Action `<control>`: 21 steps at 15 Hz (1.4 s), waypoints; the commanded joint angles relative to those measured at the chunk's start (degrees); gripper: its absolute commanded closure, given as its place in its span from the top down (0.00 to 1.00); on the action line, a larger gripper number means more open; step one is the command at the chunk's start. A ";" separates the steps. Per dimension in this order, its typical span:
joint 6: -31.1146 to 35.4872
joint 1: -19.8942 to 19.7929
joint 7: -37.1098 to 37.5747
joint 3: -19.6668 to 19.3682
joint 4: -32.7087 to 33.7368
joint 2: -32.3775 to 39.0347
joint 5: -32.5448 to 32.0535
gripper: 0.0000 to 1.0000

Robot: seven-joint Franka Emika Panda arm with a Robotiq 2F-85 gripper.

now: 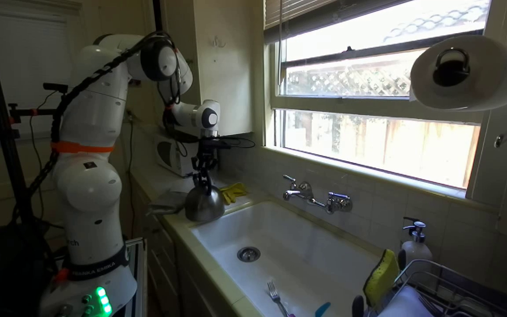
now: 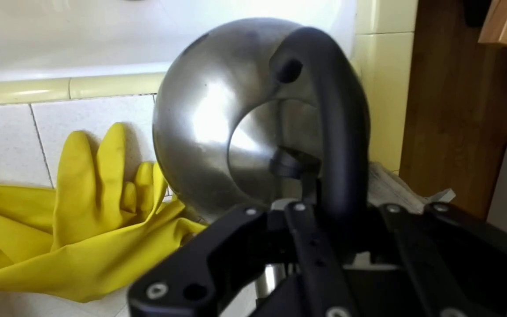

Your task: Put the teapot in the sink

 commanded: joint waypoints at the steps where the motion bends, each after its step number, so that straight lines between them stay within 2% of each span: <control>1: -1.99 1.08 3.33 -2.08 0.15 -0.60 -4.02 0.02; 5: -1.81 2.40 16.65 -5.16 0.14 -0.74 -12.81 0.02; 6: -4.62 4.15 22.36 -2.41 -5.51 -9.19 -10.26 0.02; 9: -5.85 5.40 32.91 -1.24 -7.88 -12.71 -10.62 0.02; 13: -12.65 8.03 46.55 1.69 -13.14 -21.98 -7.82 0.02; 16: -14.46 8.76 54.32 2.74 -19.14 -29.59 -4.92 0.02; 21: -18.44 9.02 62.85 1.85 -29.68 -42.85 0.10 0.02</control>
